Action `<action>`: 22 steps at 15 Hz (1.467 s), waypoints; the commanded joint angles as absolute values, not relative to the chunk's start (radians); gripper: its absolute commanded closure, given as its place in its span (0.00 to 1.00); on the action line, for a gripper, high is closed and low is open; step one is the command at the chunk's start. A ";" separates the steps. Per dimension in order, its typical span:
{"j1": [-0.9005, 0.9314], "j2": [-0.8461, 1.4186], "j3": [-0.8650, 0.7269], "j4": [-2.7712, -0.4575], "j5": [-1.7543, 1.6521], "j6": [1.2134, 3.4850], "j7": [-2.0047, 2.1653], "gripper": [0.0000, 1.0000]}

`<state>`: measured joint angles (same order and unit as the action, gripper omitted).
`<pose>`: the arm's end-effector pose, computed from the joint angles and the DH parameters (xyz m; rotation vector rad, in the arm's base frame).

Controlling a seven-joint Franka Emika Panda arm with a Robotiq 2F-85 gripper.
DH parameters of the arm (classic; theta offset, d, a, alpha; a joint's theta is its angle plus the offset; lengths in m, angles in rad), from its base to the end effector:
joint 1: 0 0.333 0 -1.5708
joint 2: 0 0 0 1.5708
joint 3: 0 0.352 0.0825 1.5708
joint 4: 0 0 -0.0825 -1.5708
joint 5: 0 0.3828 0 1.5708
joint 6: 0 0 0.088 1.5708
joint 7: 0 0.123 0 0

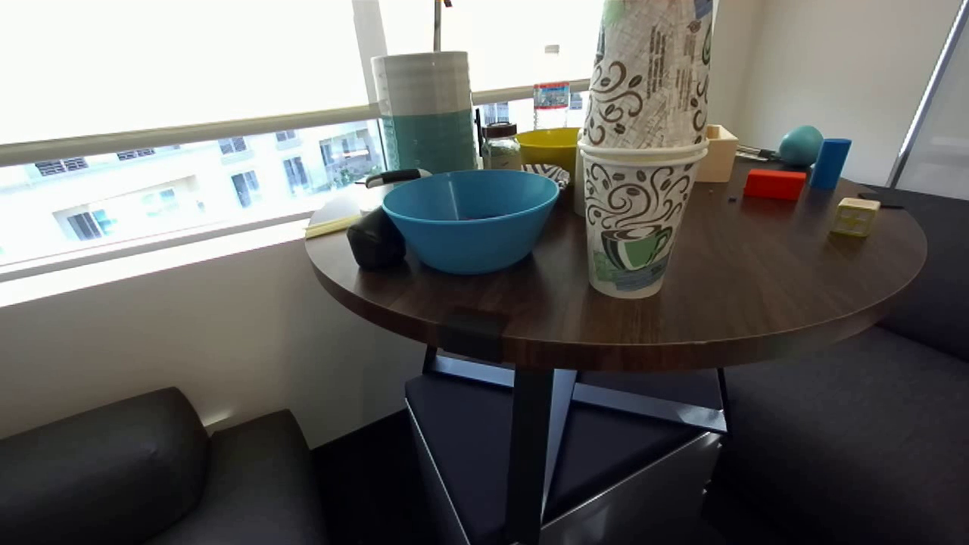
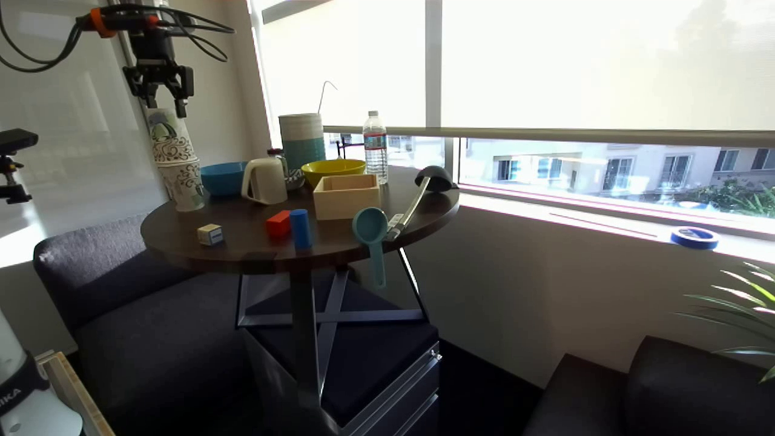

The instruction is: Pick up the upside down paper cup and put it as it is on the paper cup to the left

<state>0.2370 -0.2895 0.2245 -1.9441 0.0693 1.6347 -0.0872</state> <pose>0.3973 0.2222 0.6154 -3.0297 -0.8278 0.0426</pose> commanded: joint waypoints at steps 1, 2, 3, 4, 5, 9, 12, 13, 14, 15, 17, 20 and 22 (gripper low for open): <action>0.236 -0.267 0.228 -1.914 0.065 1.615 -0.088 0.60; 0.236 -0.267 0.228 -1.914 0.065 1.615 -0.089 0.60; 0.235 -0.266 0.228 -1.913 0.061 1.616 -0.086 0.60; 0.235 -0.267 0.228 -1.913 0.061 1.616 -0.087 0.60; 0.235 -0.267 0.229 -1.913 0.058 1.615 -0.086 0.60; 0.235 -0.268 0.229 -1.916 0.057 1.614 -0.086 0.60; 0.234 -0.270 0.230 -1.915 0.052 1.615 -0.082 0.60; 0.234 -0.272 0.230 -1.915 0.051 1.615 -0.082 0.60; 0.234 -0.272 0.230 -1.914 0.049 1.615 -0.081 0.60; 0.234 -0.272 0.231 -1.914 0.047 1.615 -0.080 0.60; 0.234 -0.274 0.231 -1.915 0.046 1.614 -0.079 0.60; 0.234 -0.275 0.232 -1.916 0.045 1.617 -0.079 0.60; 0.234 -0.274 0.232 -1.917 0.043 1.619 -0.076 0.60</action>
